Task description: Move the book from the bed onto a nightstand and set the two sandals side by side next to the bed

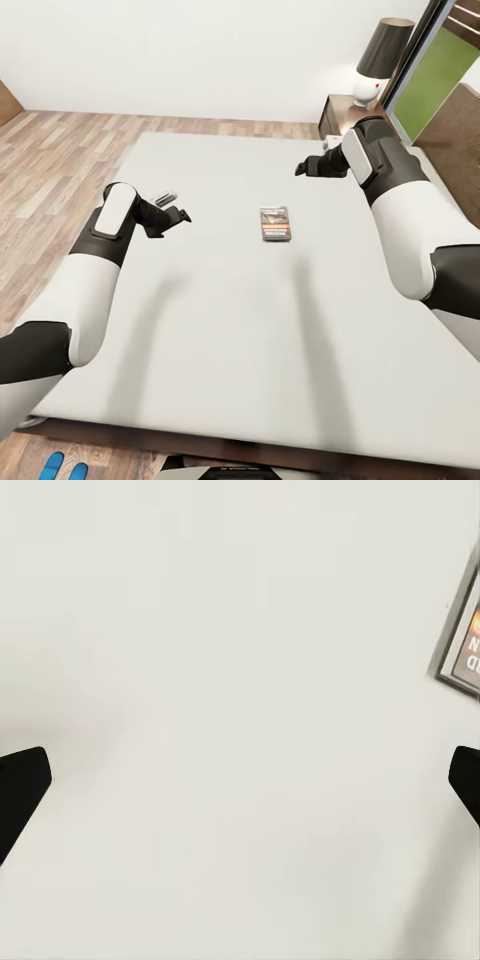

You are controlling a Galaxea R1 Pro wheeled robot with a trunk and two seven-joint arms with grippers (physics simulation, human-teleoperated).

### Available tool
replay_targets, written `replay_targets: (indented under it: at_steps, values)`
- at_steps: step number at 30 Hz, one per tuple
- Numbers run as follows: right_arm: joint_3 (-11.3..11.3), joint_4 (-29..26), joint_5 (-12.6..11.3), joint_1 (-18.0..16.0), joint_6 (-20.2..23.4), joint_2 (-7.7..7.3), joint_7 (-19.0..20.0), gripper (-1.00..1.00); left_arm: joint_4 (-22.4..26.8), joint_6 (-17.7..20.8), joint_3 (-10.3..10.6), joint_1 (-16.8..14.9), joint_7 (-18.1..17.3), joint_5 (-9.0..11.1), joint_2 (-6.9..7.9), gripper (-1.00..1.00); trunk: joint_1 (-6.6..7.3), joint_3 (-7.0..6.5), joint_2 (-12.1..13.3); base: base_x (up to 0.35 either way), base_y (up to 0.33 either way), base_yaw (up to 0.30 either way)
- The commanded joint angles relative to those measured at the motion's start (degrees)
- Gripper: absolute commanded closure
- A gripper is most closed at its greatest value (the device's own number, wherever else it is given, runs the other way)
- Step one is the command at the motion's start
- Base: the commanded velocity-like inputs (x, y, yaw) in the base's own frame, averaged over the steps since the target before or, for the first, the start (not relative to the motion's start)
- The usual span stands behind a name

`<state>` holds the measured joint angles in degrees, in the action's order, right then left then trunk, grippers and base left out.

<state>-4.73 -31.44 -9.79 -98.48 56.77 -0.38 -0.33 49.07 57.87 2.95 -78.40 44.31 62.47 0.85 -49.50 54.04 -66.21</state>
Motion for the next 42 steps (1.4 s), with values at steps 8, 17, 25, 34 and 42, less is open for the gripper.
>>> replay_targets:
  at_steps: [8,17,25,34,42]
  values:
    - [-0.2,-0.1,-0.2,0.0,0.2,-0.25,-0.1,-1.00,0.2,0.0,0.2,0.1,0.6,0.5,0.11,-1.00,0.00,0.04,0.0,0.000,0.035,-0.146]
    - [-0.2,-0.2,-0.3,-0.1,0.2,-0.33,-0.1,-1.00,0.2,0.1,0.2,0.2,0.6,0.4,0.13,-1.00,0.00,0.04,0.0,0.000,0.008,-0.041]
    - [-0.2,-0.2,-0.3,-0.1,0.2,-0.37,-0.1,-1.00,0.2,0.1,0.1,0.2,0.6,0.4,0.30,-1.00,0.00,0.04,0.0,0.000,0.077,-0.006]
    - [-0.2,-0.2,-0.3,-0.1,0.1,-0.64,-0.1,-1.00,0.2,0.1,0.3,0.2,0.5,0.6,0.37,-1.00,0.00,0.04,0.0,0.000,0.054,-0.001]
    - [-0.2,-0.2,-0.3,-0.1,0.1,-1.37,-0.1,-1.00,0.1,1.0,0.9,-0.2,0.7,0.7,0.23,-1.00,0.00,0.04,0.0,0.000,0.008,0.000]
